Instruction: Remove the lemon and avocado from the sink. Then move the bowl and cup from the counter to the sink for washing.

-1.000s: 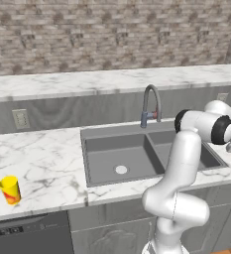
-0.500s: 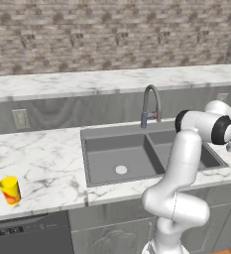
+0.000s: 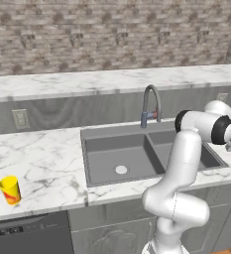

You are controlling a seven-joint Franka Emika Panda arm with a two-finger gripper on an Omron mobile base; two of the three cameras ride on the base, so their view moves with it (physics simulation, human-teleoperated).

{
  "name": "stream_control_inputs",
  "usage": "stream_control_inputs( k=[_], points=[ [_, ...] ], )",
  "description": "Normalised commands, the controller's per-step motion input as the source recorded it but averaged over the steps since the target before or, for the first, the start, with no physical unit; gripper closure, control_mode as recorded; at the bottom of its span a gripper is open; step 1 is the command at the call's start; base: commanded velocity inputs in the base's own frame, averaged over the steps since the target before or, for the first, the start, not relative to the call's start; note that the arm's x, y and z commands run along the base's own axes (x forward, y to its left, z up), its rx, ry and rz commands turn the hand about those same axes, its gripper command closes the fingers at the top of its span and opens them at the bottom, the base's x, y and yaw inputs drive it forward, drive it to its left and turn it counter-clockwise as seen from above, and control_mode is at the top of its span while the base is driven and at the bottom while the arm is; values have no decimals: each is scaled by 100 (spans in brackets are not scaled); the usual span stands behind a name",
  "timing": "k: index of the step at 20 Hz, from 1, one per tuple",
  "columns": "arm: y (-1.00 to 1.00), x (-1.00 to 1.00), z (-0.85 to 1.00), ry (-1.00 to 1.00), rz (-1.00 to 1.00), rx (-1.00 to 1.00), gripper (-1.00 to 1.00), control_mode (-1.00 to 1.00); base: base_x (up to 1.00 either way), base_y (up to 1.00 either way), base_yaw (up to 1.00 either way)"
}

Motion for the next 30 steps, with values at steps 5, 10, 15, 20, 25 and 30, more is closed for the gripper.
stream_control_inputs(
  k=[5, 10, 15, 20, 25, 30],
  points=[
    [0, 0, -5, 0, 0, 0, -100, -100, 0, 0, 0],
    [-1, -4, 0, 1, 0, 0, -100, -100, 0, 0, 0],
    [0, -11, 9, 2, 0, 0, -100, -100, 0, 0, 0],
    [1, -13, 18, 0, 0, 0, -100, -100, 0, 0, 0],
    [4, -11, 20, 0, 0, 0, -100, -100, 0, 0, 0],
    [8, -9, 23, 3, 0, 0, -100, -100, 0, 0, 0]
  ],
)
